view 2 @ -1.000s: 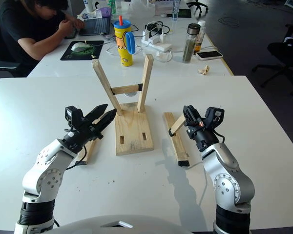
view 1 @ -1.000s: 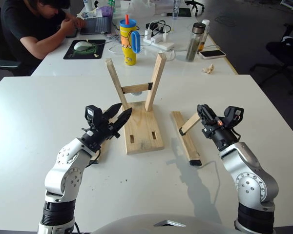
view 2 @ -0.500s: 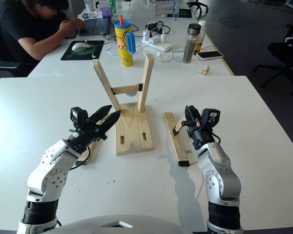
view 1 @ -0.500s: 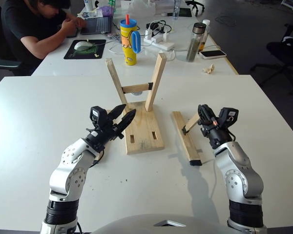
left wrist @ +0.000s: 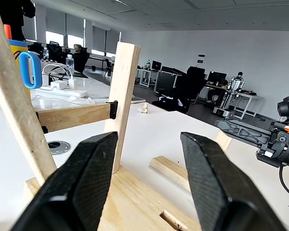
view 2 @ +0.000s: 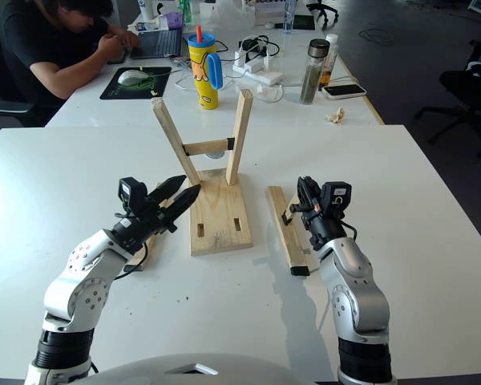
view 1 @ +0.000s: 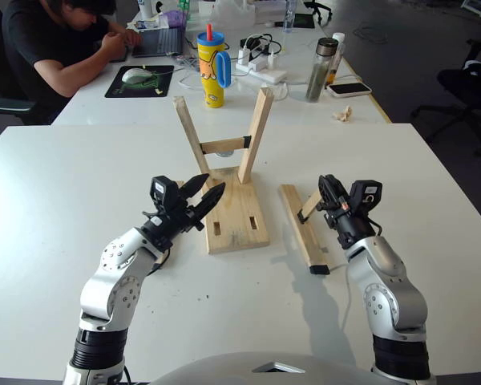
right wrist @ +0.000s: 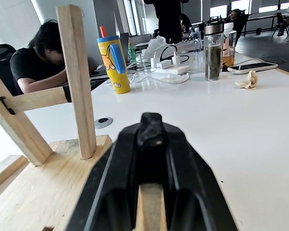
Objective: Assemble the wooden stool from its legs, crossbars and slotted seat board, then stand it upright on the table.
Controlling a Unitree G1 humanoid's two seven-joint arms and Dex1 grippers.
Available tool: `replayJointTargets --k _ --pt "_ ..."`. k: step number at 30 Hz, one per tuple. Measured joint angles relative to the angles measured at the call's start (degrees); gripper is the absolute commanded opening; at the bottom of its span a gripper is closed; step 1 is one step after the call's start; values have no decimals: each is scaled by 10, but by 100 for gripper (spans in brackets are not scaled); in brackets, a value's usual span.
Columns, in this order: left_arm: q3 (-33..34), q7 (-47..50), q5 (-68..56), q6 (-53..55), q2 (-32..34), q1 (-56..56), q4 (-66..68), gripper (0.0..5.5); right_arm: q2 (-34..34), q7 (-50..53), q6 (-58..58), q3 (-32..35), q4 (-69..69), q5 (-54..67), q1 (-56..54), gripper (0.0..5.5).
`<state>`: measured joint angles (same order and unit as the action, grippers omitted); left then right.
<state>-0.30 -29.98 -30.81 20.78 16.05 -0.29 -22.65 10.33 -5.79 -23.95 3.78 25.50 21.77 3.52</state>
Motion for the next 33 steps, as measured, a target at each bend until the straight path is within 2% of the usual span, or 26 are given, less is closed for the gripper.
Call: replayJointTargets --k 9,33 --pt "0 1 0 1 3 0 0 241 14 -5 29 -33 11 -62 15 42" --pt "-4 4 4 1 4 6 0 241 -21 -19 41 -8 19 -37 29 42"
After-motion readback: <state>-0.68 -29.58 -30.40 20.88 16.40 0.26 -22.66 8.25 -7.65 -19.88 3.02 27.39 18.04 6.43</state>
